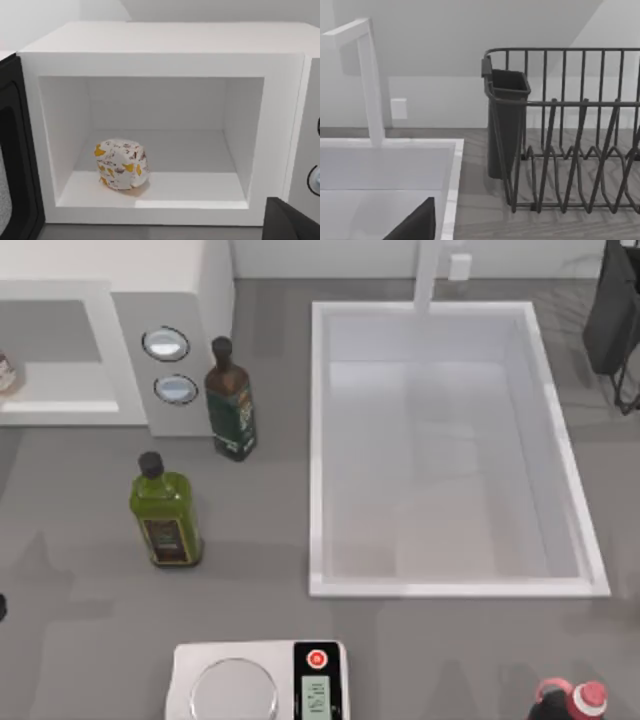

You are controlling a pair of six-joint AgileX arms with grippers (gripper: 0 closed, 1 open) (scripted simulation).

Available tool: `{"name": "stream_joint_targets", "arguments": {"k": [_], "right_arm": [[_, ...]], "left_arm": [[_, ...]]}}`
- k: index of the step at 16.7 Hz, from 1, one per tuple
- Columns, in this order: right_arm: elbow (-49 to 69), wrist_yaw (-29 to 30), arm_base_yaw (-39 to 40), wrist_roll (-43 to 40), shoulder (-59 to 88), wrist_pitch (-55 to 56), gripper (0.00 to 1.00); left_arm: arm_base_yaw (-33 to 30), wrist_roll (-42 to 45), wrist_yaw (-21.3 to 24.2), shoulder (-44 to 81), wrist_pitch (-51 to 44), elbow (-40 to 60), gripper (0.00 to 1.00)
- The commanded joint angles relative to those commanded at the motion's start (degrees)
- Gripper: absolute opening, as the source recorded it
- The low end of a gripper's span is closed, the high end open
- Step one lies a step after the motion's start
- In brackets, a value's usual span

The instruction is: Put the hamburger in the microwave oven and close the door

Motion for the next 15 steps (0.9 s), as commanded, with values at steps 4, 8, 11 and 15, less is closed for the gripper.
{"name": "stream_joint_targets", "arguments": {"k": [4, 8, 11, 15], "right_arm": [[0.0, 0.0, 0.0, 0.0, 0.0, 0.0, 1.0], [0.0, 0.0, 0.0, 0.0, 0.0, 0.0, 1.0], [0.0, 0.0, 0.0, 0.0, 0.0, 0.0, 1.0], [0.0, 0.0, 0.0, 0.0, 0.0, 0.0, 1.0]], "left_arm": [[8.0, 0.0, 7.8, -0.8, -2.8, 1.7, 0.0], [10.8, 0.0, 10.8, -1.2, -3.7, 2.5, 0.0], [10.6, 0.0, 10.6, -1.0, -3.6, 2.3, 0.0], [14.0, 0.1, 14.0, 1.8, -2.0, 3.2, 0.0]]}}
